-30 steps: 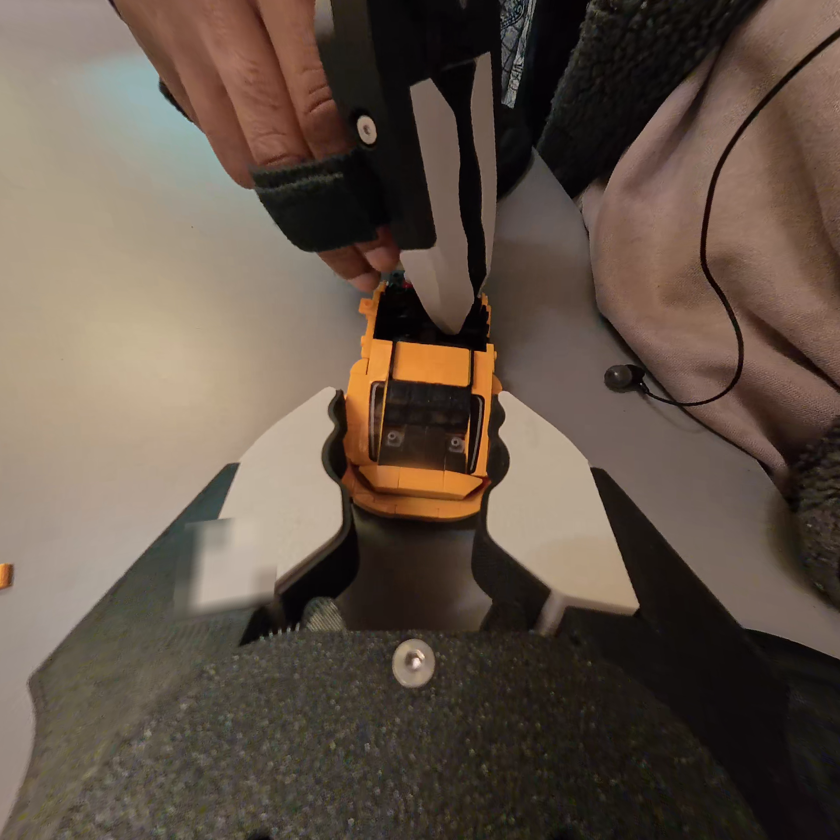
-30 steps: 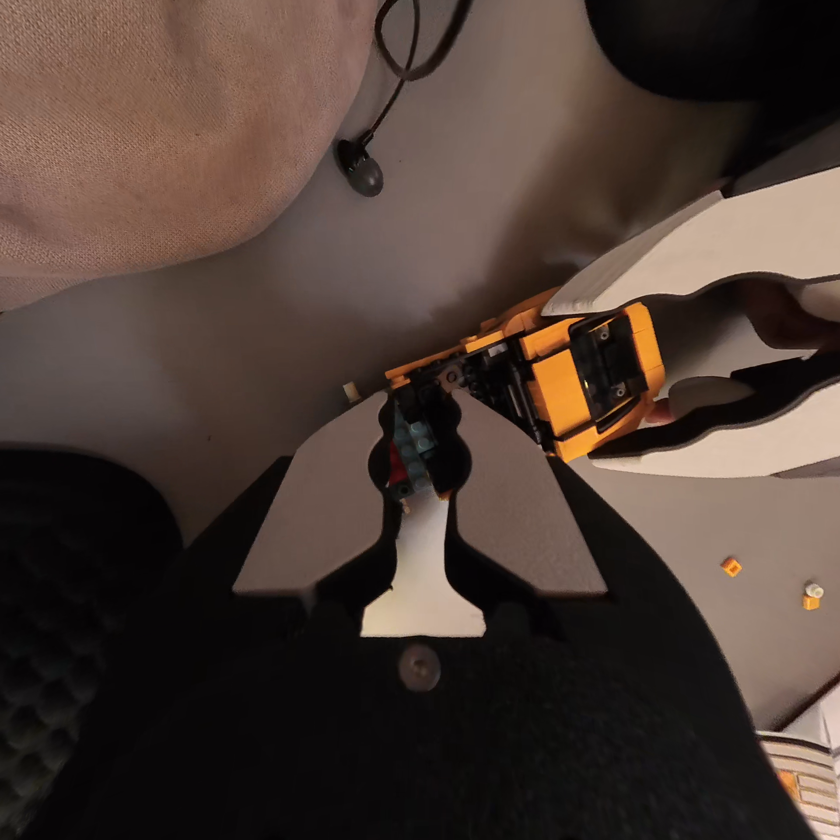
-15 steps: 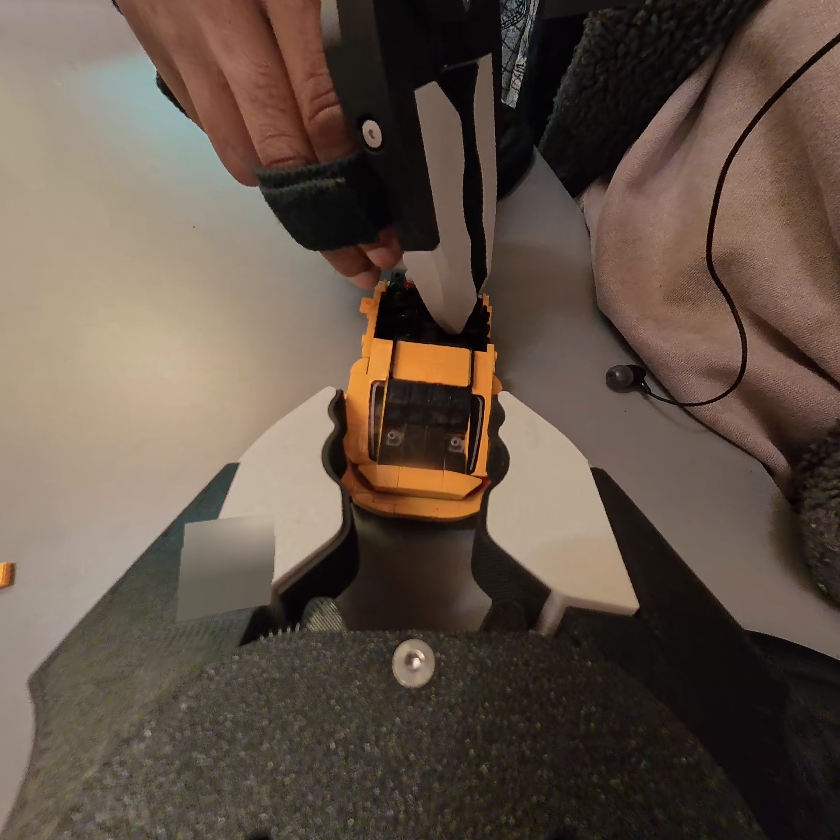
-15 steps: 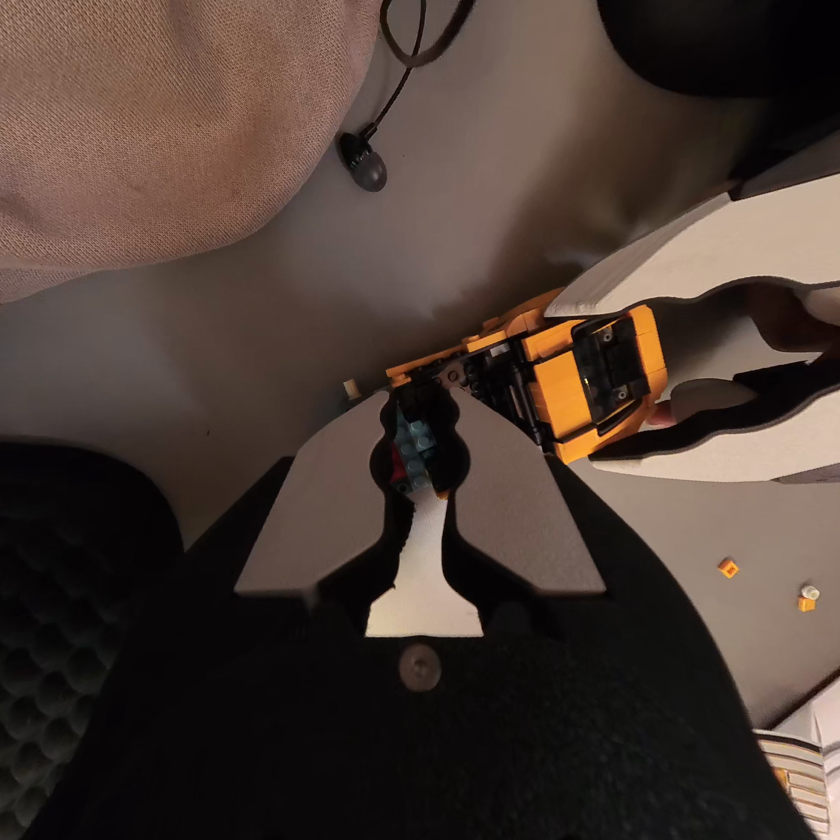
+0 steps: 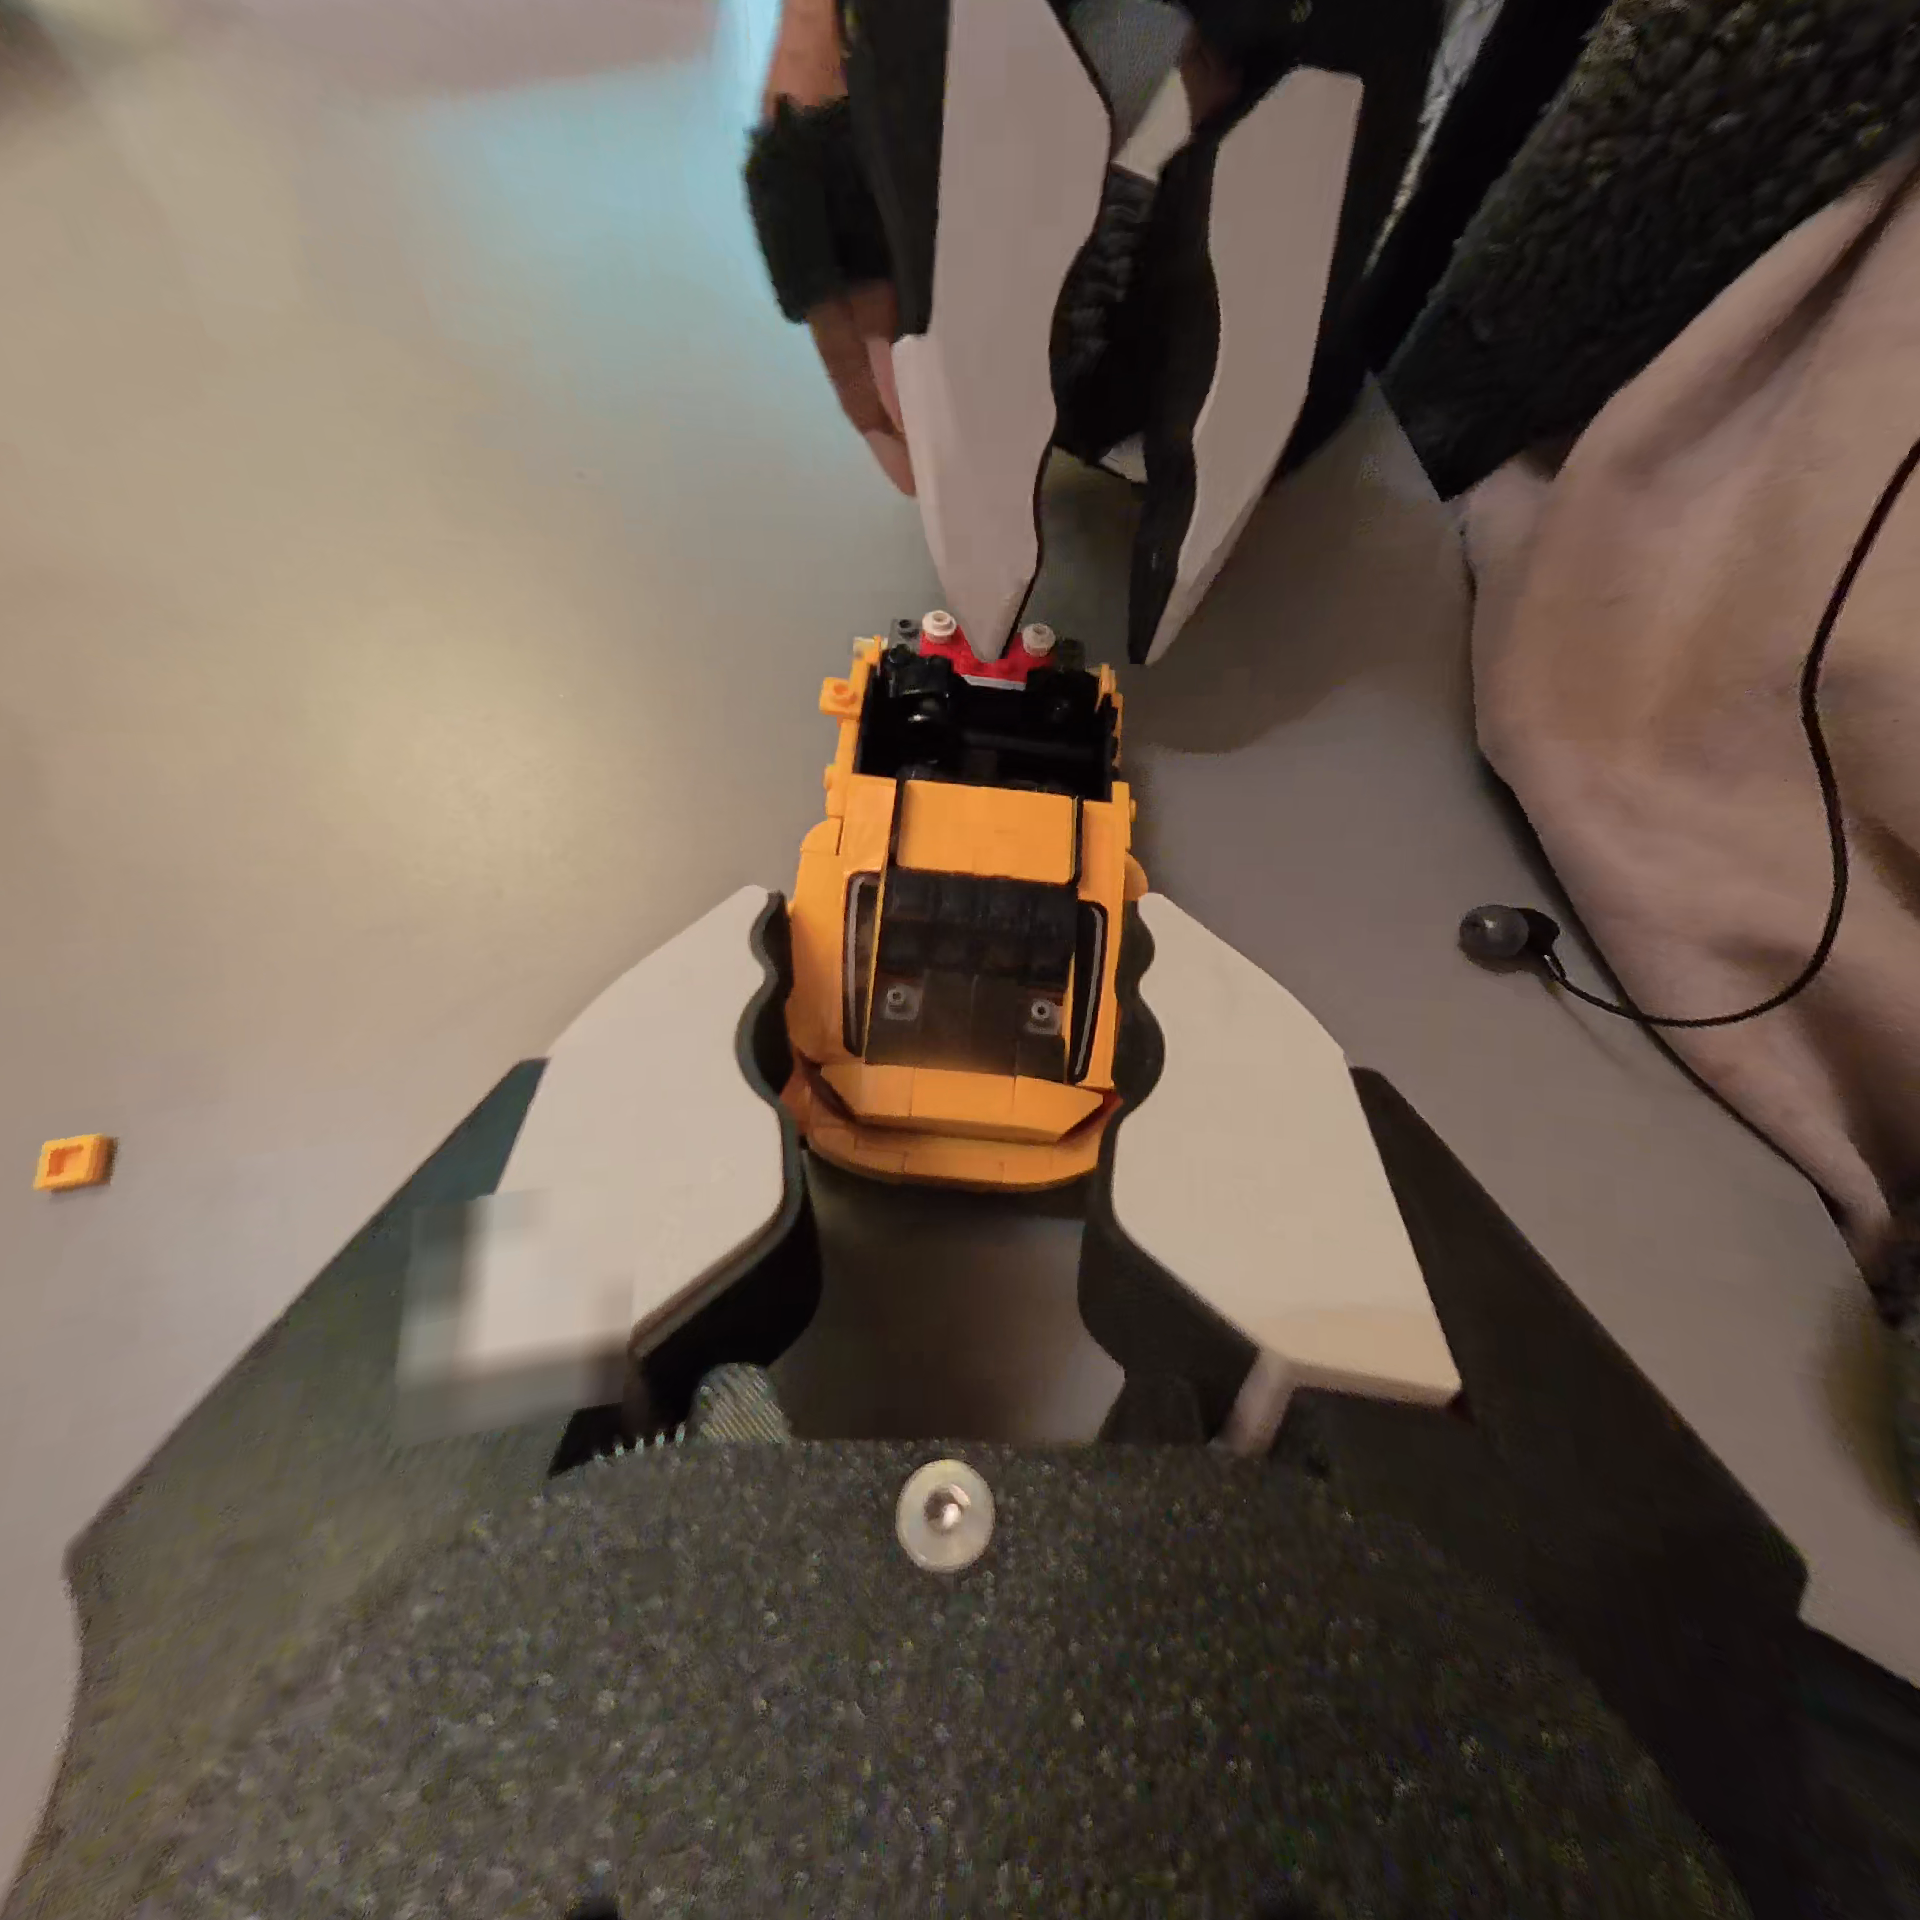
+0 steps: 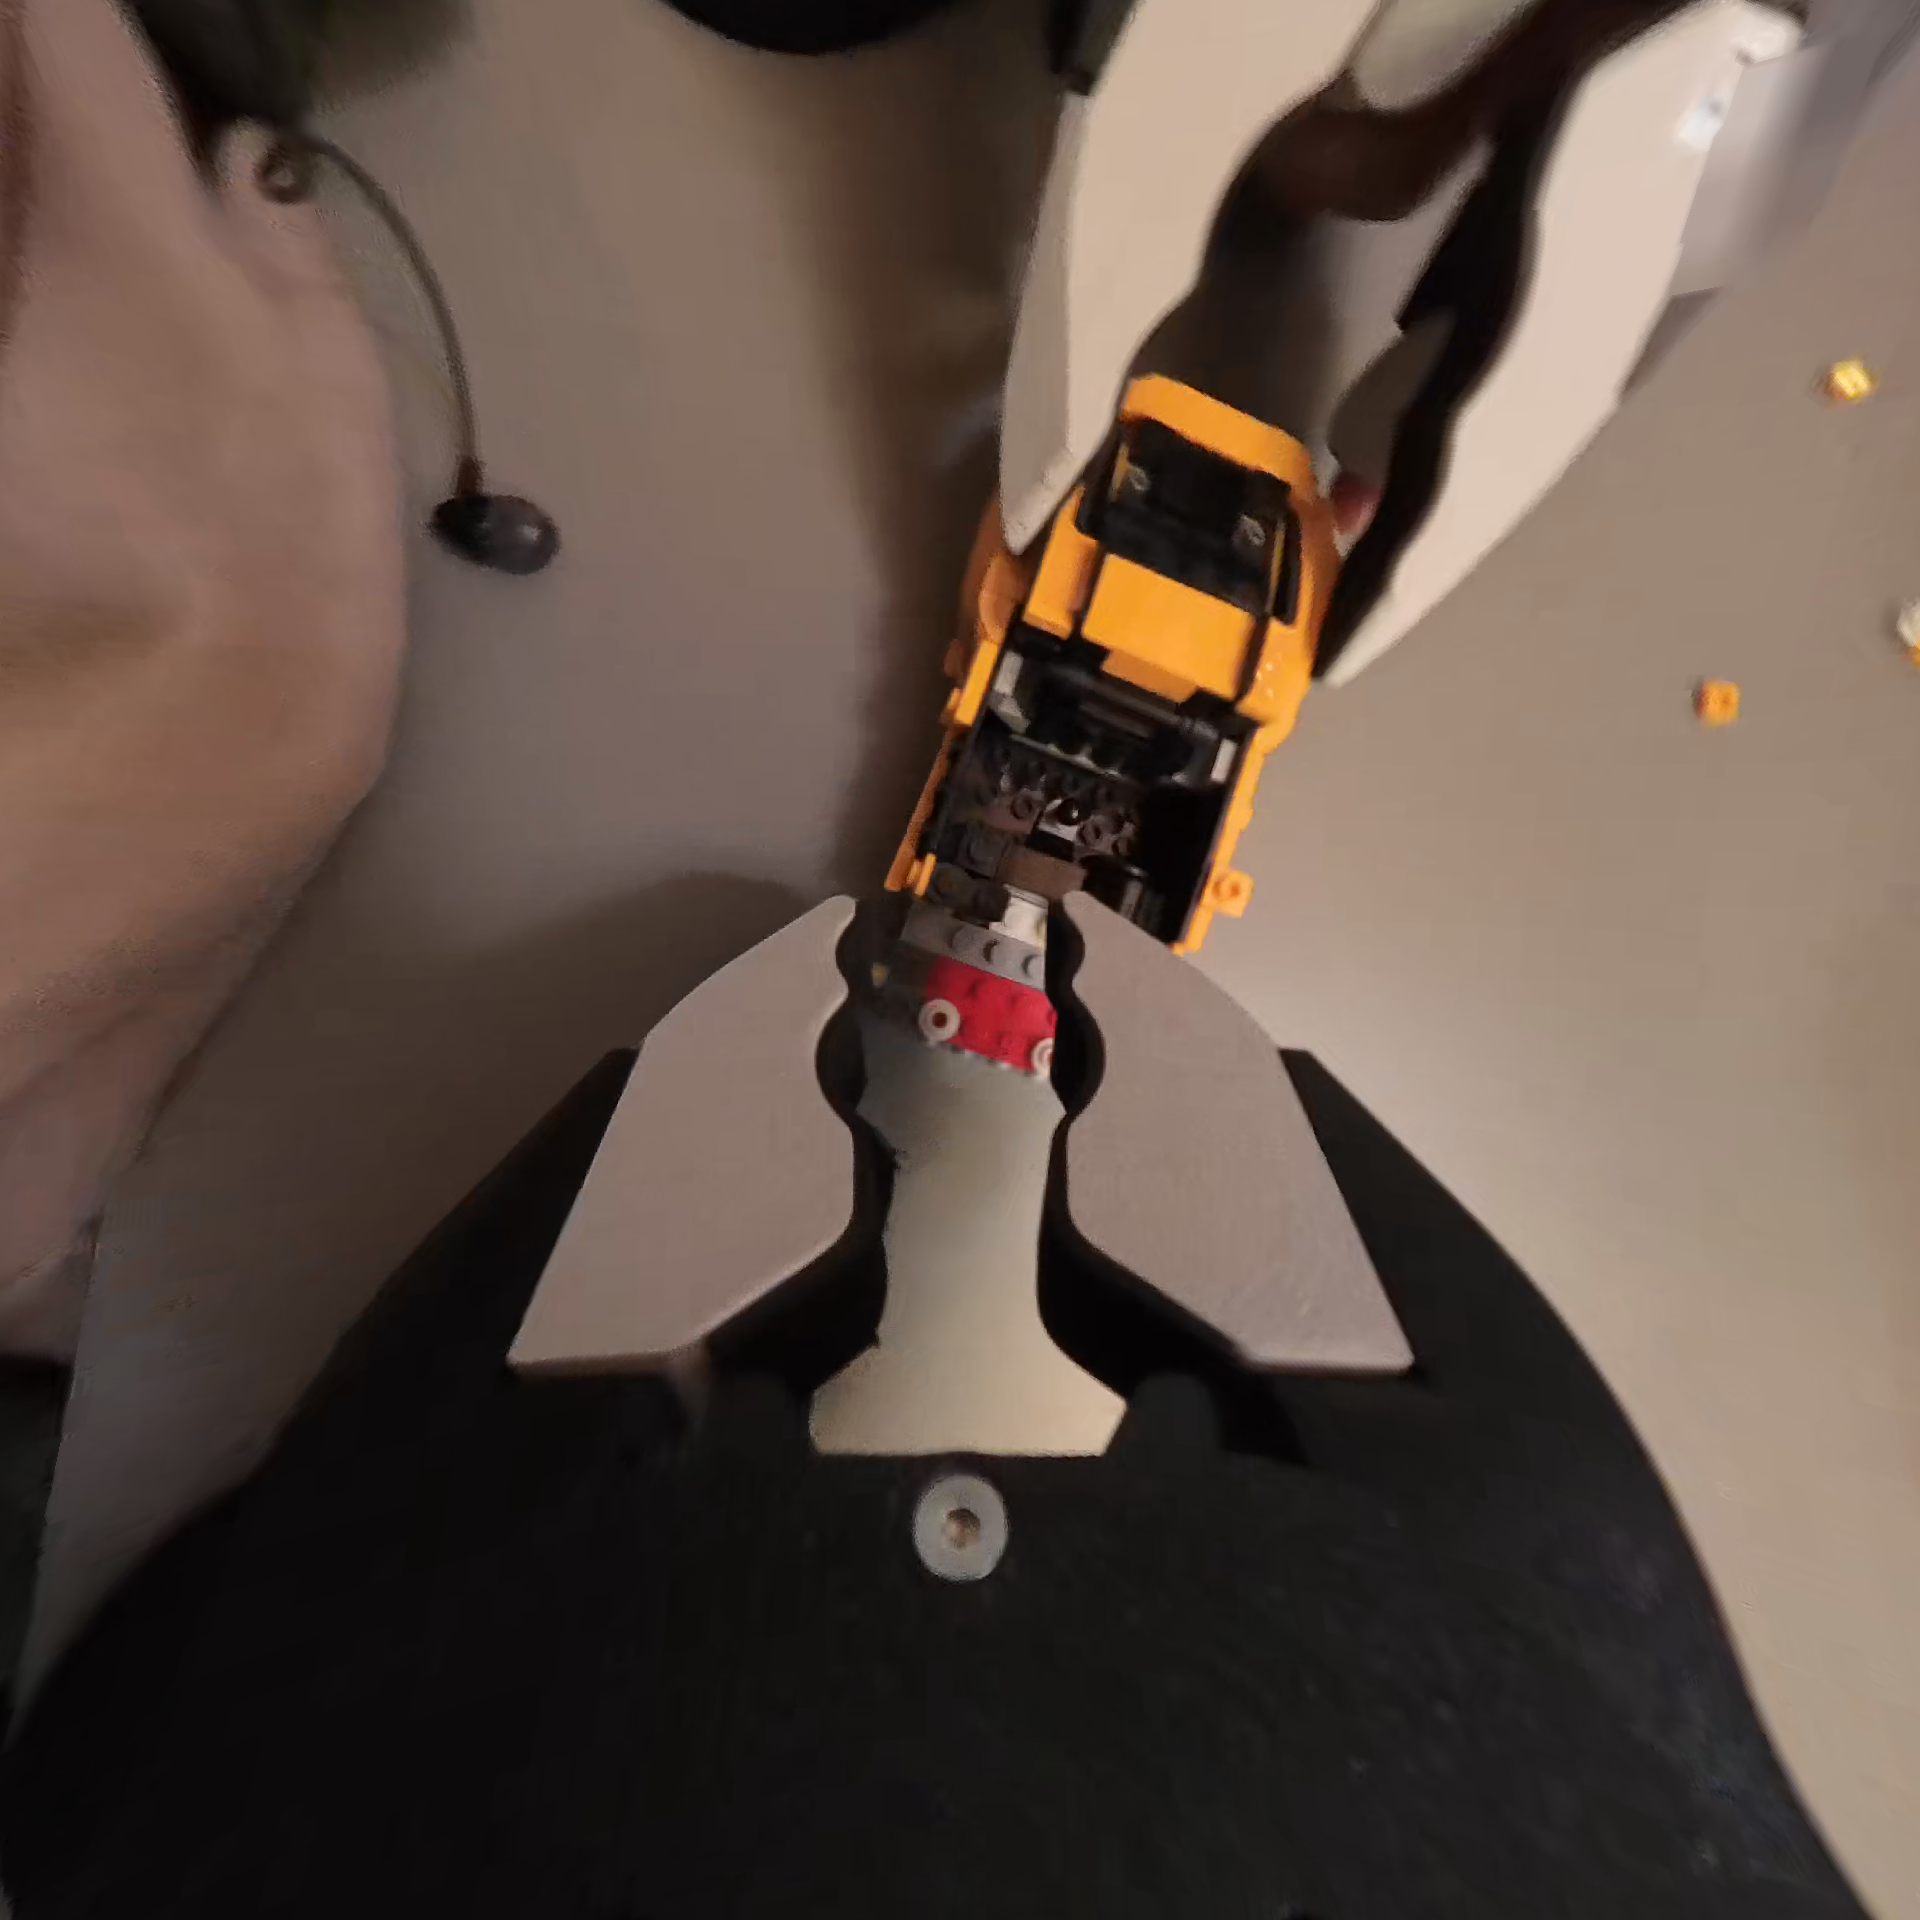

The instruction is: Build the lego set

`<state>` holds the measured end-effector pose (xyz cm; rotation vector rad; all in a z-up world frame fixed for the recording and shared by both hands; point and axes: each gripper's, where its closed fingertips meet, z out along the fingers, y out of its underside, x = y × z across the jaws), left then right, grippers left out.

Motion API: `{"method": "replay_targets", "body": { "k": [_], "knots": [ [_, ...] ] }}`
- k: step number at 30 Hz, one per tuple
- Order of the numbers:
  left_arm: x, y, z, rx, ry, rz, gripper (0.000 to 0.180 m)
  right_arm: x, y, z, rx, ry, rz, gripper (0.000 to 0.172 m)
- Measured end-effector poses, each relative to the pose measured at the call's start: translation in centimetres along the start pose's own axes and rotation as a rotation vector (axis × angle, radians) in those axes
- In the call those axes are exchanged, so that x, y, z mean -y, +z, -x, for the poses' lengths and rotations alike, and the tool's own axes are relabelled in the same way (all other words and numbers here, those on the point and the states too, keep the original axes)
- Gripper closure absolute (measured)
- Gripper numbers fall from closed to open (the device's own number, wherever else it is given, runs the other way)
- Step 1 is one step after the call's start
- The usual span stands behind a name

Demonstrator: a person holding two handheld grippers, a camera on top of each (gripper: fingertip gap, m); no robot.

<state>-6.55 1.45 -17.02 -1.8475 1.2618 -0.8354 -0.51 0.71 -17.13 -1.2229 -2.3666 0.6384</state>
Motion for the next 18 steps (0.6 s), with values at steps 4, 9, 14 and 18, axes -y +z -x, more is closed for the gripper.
{"method": "replay_targets", "body": {
  "k": [4,9,14,18],
  "knots": [
    [0.0,0.0,0.1,0.035,-0.011,-0.003,0.121,-0.5,0.8,-0.1,-0.126,0.104,0.019,0.136],
    [-0.1,0.0,0.1,0.039,-0.005,-0.008,0.121,-0.8,1.6,-0.3,-0.167,0.080,0.027,0.144],
    [-0.1,0.1,0.1,0.052,-0.014,-0.008,0.121,-0.9,1.6,-0.4,-0.138,0.100,0.022,0.145],
    [-0.1,0.1,0.1,0.061,-0.015,-0.011,0.121,-1.0,1.6,-0.5,-0.120,0.094,0.032,0.146]
  ]
}}
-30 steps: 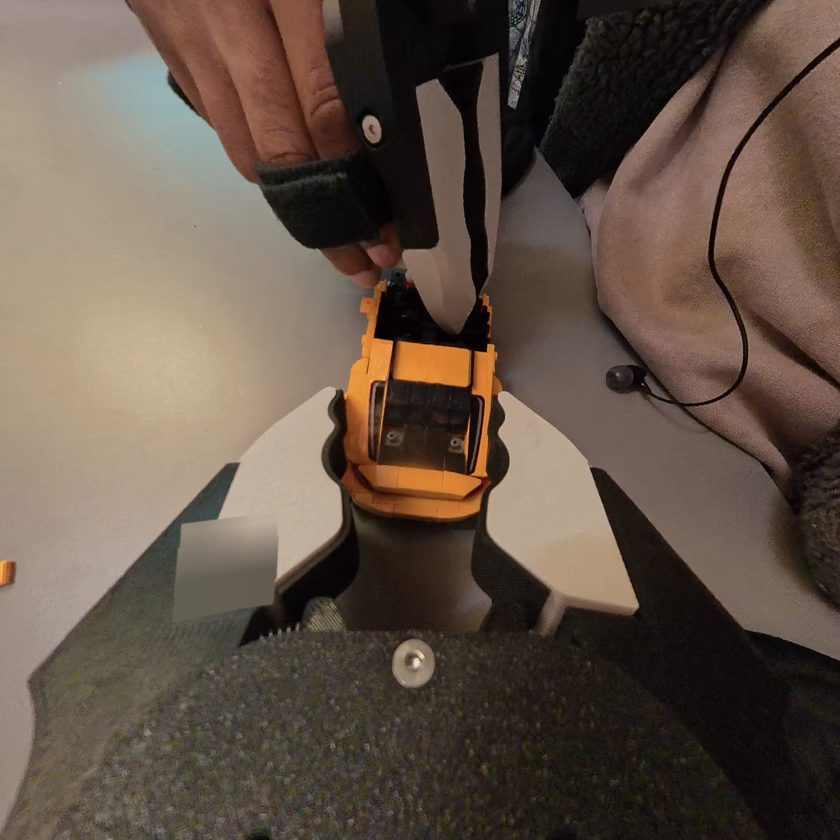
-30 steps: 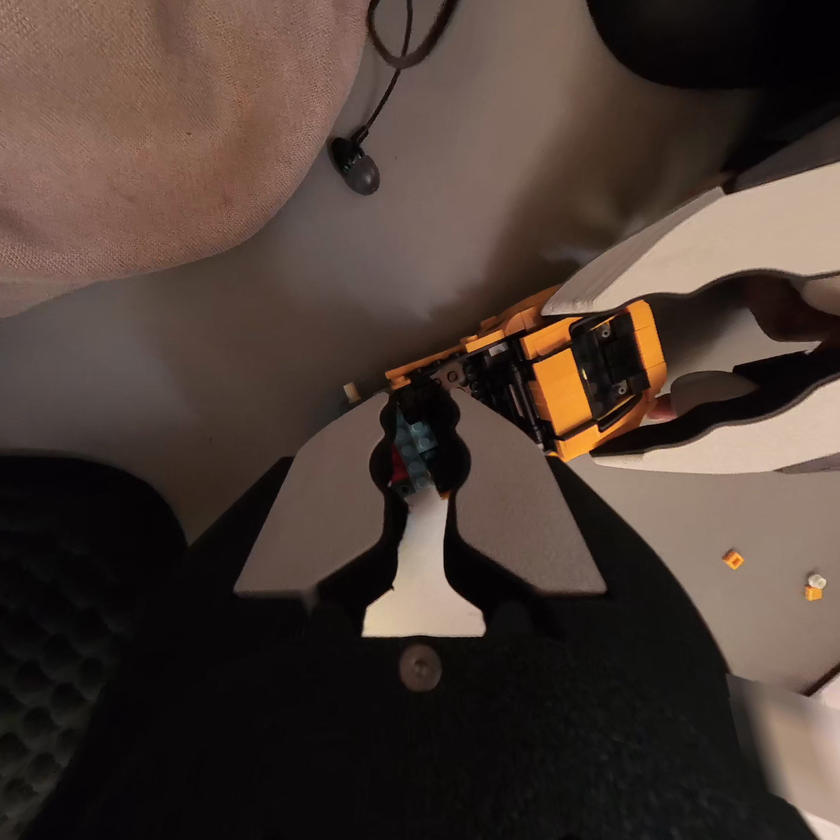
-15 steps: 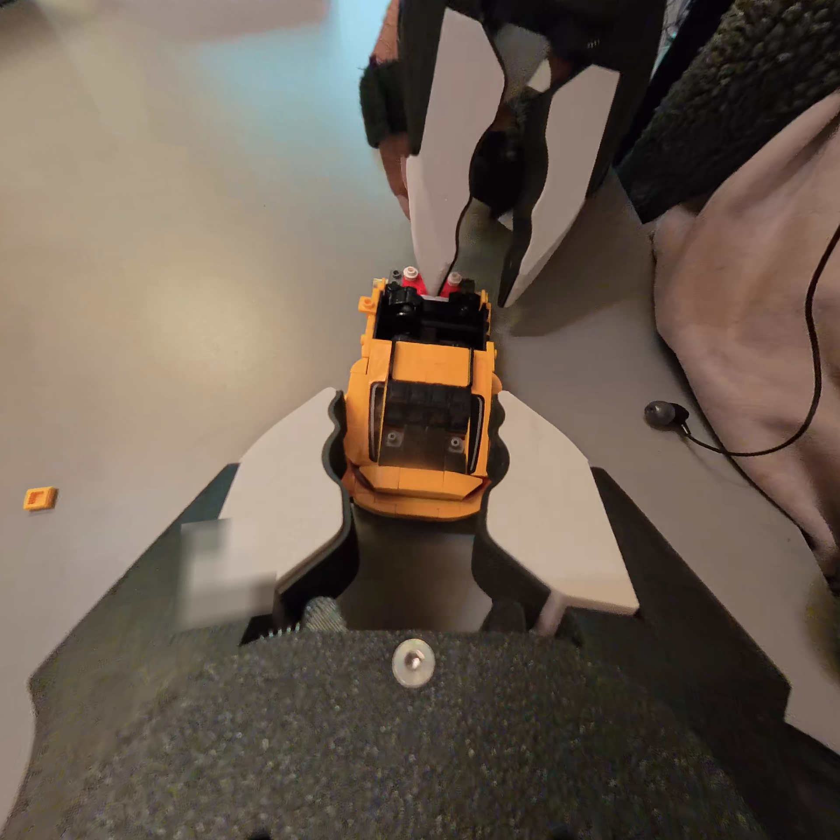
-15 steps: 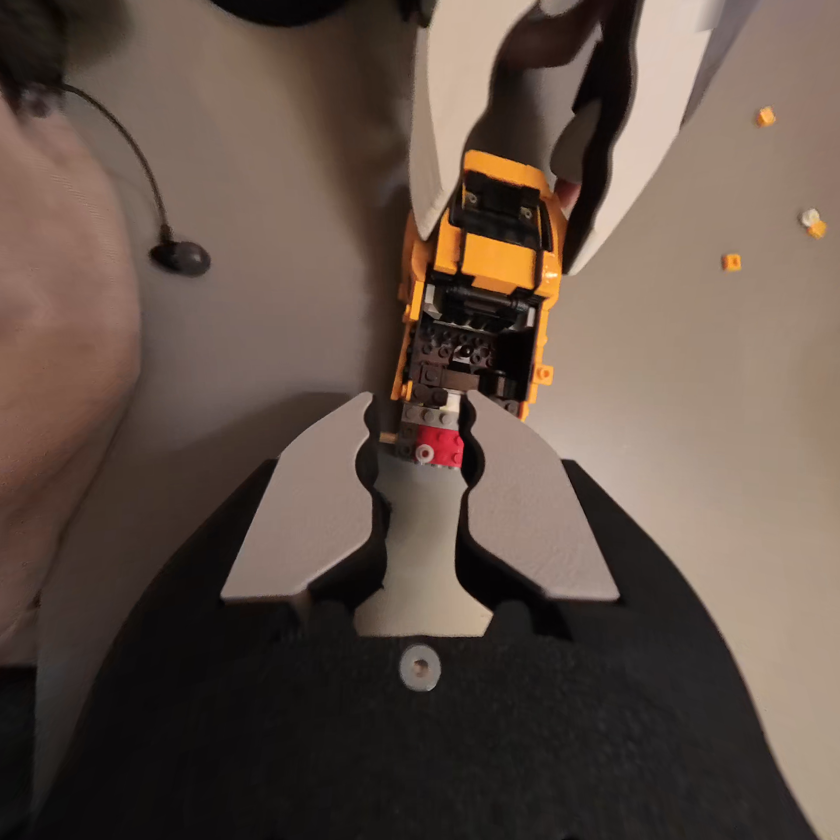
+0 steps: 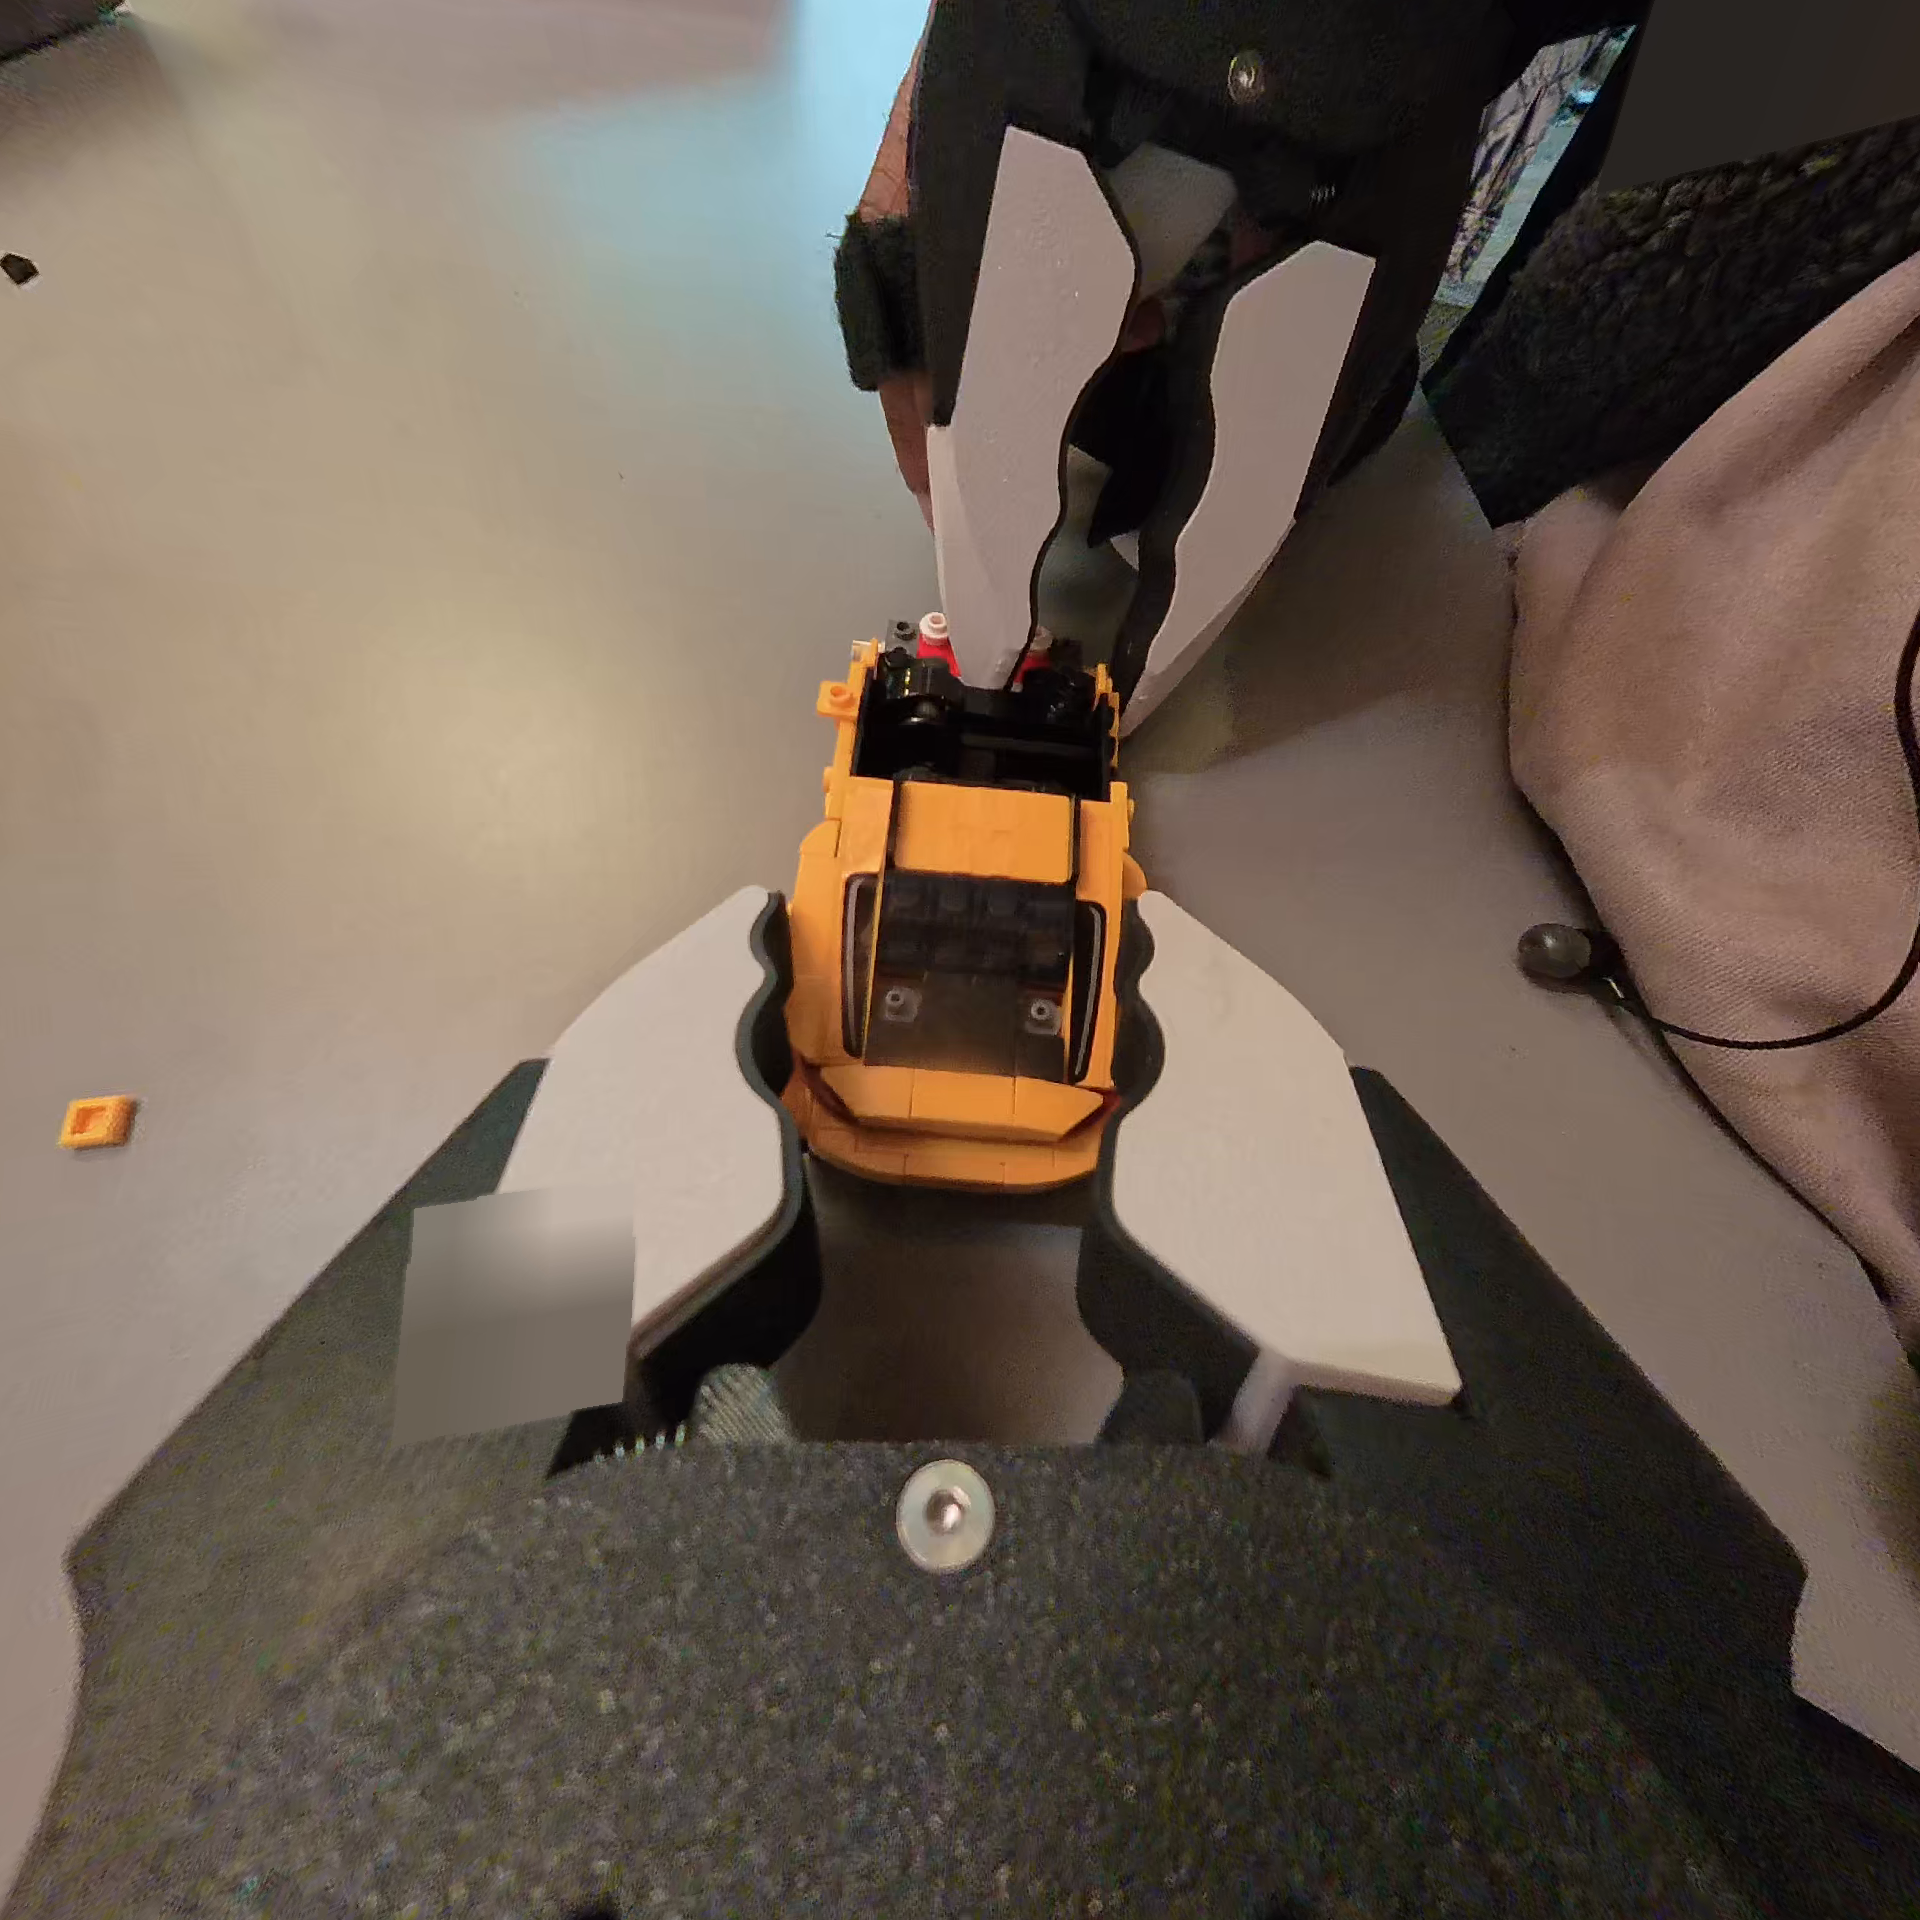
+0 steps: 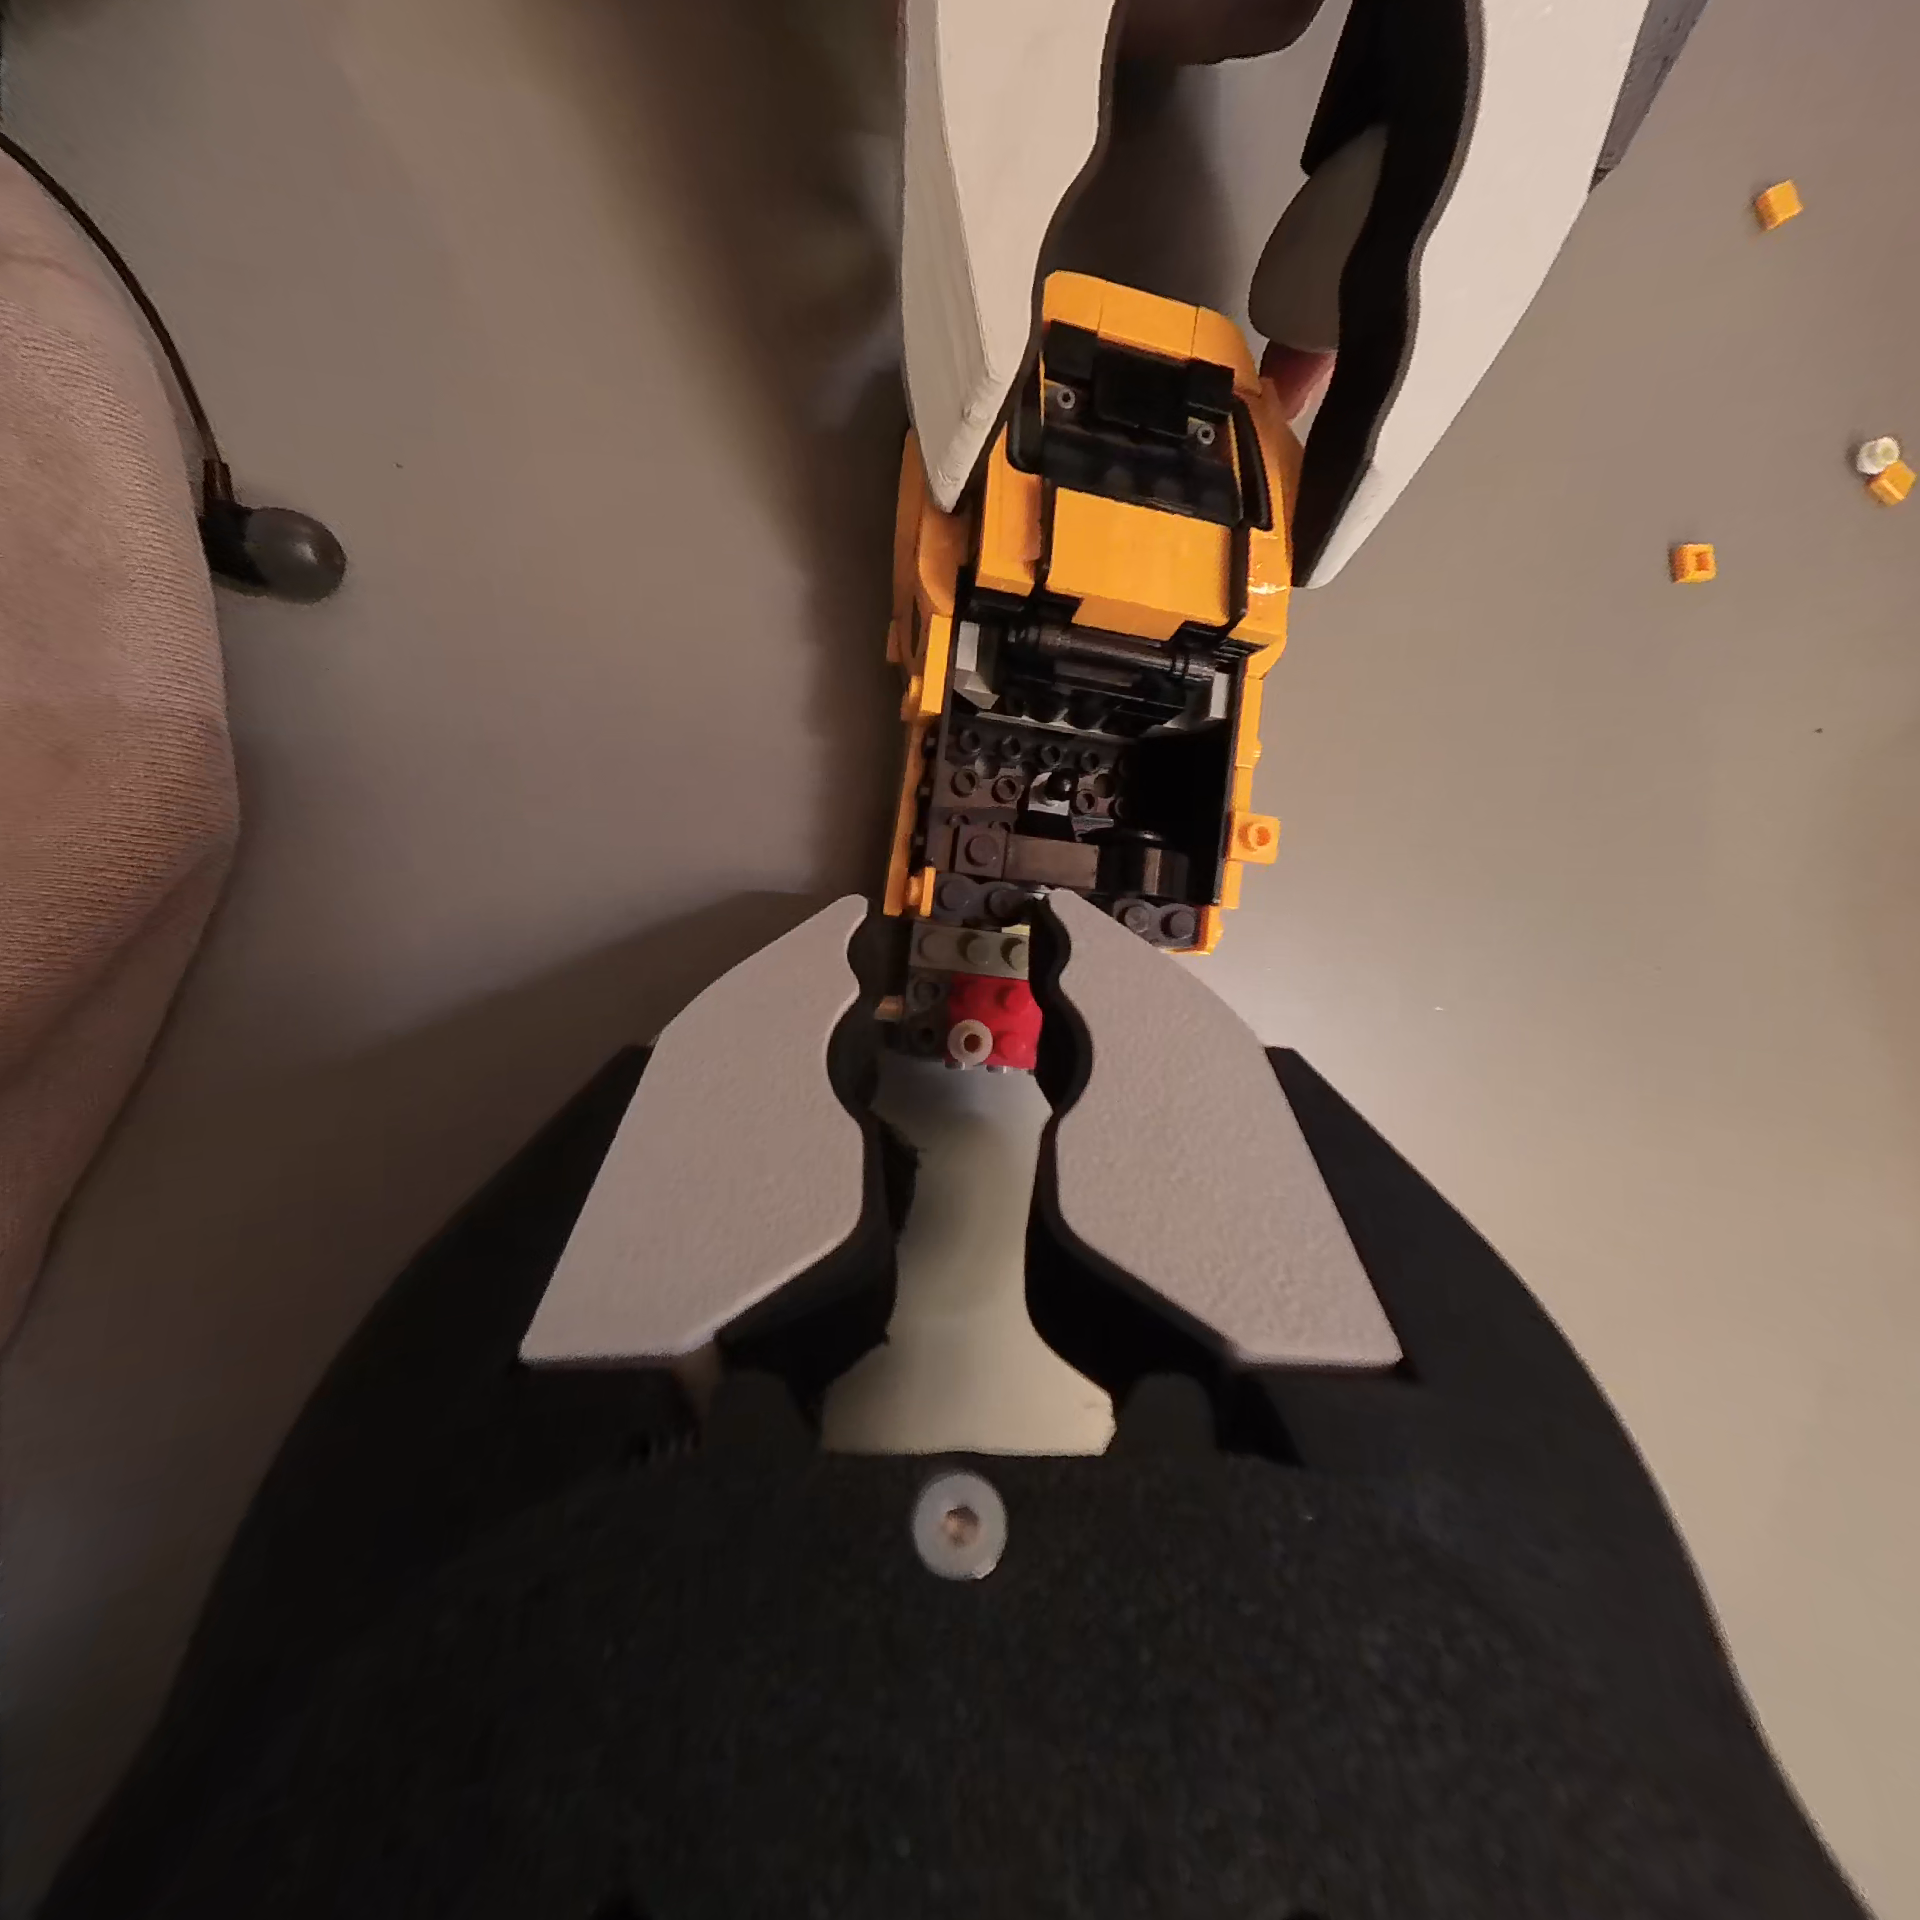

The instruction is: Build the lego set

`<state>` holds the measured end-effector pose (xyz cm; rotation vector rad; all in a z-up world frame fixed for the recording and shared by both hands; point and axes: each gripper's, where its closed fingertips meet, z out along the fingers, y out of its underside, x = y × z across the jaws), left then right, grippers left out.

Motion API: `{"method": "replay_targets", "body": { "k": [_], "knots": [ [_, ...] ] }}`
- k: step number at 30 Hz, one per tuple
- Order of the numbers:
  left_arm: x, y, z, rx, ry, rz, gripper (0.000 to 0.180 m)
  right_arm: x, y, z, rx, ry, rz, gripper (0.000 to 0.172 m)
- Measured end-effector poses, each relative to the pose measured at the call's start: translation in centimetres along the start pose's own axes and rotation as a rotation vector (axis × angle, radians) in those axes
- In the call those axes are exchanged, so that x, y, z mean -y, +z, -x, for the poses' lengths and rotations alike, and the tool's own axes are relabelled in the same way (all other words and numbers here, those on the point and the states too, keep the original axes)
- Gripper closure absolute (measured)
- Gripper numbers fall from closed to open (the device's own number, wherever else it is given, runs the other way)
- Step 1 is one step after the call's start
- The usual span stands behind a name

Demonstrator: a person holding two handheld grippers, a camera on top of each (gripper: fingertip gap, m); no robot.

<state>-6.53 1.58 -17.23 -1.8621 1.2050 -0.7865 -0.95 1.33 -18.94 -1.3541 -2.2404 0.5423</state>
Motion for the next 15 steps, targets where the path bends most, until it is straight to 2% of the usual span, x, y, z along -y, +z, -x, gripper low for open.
{"method": "replay_targets", "body": {
  "k": [15],
  "knots": [
    [-0.08,0.10,0.03,0.015,-0.002,-0.003,0.121,-0.17,0.17,-0.22,0.002,0.017,0.013,0.147]
  ]
}}
